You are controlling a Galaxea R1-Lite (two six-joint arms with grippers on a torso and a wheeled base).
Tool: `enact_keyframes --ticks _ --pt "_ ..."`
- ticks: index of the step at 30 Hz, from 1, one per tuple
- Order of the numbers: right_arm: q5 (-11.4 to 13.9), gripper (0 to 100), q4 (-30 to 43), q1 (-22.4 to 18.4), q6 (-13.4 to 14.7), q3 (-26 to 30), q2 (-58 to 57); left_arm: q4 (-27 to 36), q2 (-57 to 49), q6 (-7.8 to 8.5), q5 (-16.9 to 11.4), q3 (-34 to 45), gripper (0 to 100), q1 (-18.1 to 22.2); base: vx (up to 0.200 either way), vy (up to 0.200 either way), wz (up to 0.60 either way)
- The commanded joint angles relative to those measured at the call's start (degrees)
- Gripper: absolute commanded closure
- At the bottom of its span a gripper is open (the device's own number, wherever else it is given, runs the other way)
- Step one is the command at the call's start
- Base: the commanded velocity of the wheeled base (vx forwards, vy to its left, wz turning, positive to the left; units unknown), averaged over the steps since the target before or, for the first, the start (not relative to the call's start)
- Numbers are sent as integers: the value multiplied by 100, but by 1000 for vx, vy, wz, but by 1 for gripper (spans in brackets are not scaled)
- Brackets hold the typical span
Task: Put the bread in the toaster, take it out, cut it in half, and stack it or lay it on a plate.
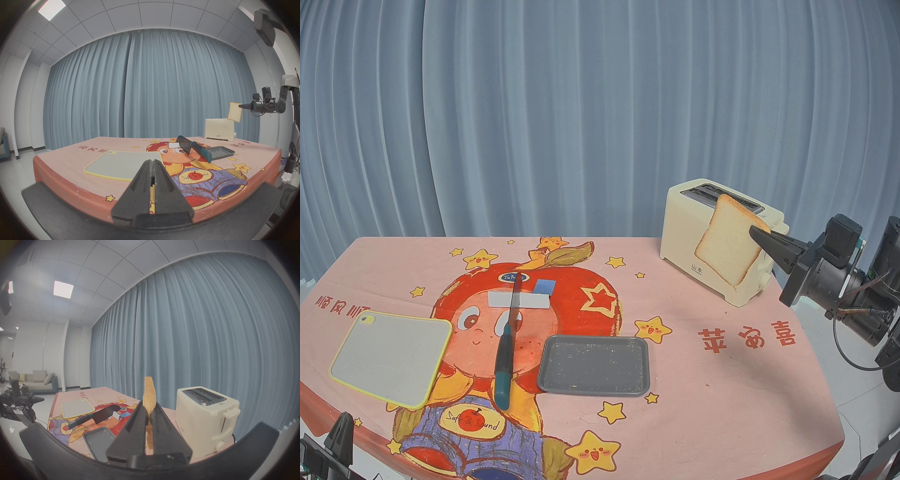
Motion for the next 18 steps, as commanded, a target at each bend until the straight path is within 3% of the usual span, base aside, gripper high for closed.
enact_keyframes --ticks 1,18 --pt "1 100 -2 15 6 -1 35 -4 -52 1 -1 101 100 0 0 0 0" --pt "1 100 16 111 -20 34 26 -4 -52 -60 8 101 100 0 0 0 0"
